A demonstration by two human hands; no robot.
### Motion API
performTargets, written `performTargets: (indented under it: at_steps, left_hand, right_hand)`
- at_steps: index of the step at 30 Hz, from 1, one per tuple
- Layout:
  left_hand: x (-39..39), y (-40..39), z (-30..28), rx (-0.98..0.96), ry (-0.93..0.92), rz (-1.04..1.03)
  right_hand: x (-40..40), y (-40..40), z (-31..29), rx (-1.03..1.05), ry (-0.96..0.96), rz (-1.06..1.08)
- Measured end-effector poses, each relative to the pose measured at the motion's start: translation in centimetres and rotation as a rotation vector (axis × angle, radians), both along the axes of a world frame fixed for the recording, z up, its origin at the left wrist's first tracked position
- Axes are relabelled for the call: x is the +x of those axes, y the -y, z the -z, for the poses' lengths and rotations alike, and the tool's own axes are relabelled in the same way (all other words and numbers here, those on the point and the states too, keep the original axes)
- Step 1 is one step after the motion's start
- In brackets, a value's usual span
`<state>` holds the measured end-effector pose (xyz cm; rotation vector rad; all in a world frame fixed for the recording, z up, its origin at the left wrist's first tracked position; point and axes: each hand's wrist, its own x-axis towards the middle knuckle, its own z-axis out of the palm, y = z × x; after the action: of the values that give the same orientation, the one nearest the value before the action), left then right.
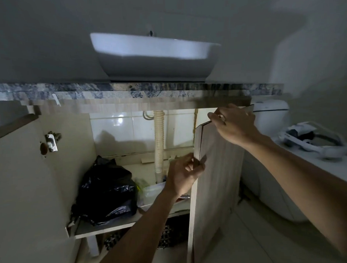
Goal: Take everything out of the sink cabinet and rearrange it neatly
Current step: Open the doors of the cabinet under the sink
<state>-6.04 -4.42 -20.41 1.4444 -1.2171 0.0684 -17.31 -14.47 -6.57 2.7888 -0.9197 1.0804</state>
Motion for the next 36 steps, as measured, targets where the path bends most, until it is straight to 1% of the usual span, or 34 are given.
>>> performTargets:
  at_steps: [2, 5, 7, 9, 11, 13, 16, 18, 22, 27, 30, 32, 34, 36]
  left_hand:
    - [-1.3, 0.0, -0.7, 0.008, 0.069, 0.062]
    - [-3.5, 0.1, -0.9, 0.020, 0.153, 0.178]
    - [-5.1, 0.7, -0.7, 0.076, 0.142, 0.297]
    - [-6.7, 2.0, -0.8, 0.150, 0.178, 0.374]
    - [-8.4, 3.6, -0.9, 0.243, 0.248, 0.418]
    - [-10.4, 5.0, -1.2, 0.305, 0.307, 0.412]
    - [-12.9, 6.7, -1.2, 0.334, 0.336, 0.383]
    - [-14.3, 7.5, -1.3, 0.359, 0.352, 0.373]
    - [-16.7, 9.1, -1.9, 0.409, 0.376, 0.391]
    - [-18.6, 10.9, -2.8, 0.515, 0.440, 0.425]
    - [-19.4, 12.3, -2.7, 0.537, 0.472, 0.427]
    - [-19.9, 13.1, -2.5, 0.543, 0.469, 0.441]
    - [-20.2, 13.5, -2.2, 0.573, 0.480, 0.469]
    - [-20.2, 13.5, -2.0, 0.644, 0.505, 0.499]
  right_hand:
    - [-1.7, -0.1, -0.5, 0.033, -0.026, -0.003]
    - [-4.1, 0.1, -1.7, 0.142, -0.094, -0.007]
    - [-5.5, 0.2, -2.8, 0.205, -0.155, 0.009]
    - [-6.7, 0.2, -3.9, 0.217, -0.246, 0.061]
    - [-7.6, 0.4, -4.5, 0.194, -0.327, 0.113]
    - [-8.4, 0.7, -4.6, 0.139, -0.396, 0.171]
    - [-9.4, 1.1, -4.3, 0.042, -0.457, 0.274]
    - [-10.1, 1.3, -4.2, -0.016, -0.480, 0.305]
    - [-12.3, 1.9, -3.9, -0.056, -0.521, 0.360]
    - [-14.9, 4.0, -2.5, 0.017, -0.491, 0.426]
    - [-15.8, 5.1, -1.2, 0.034, -0.462, 0.471]
    - [-16.5, 5.7, 0.0, -0.022, -0.391, 0.508]
    - [-17.1, 6.3, 1.2, -0.103, -0.394, 0.560]
    - [-17.4, 6.9, 2.0, -0.143, -0.399, 0.583]
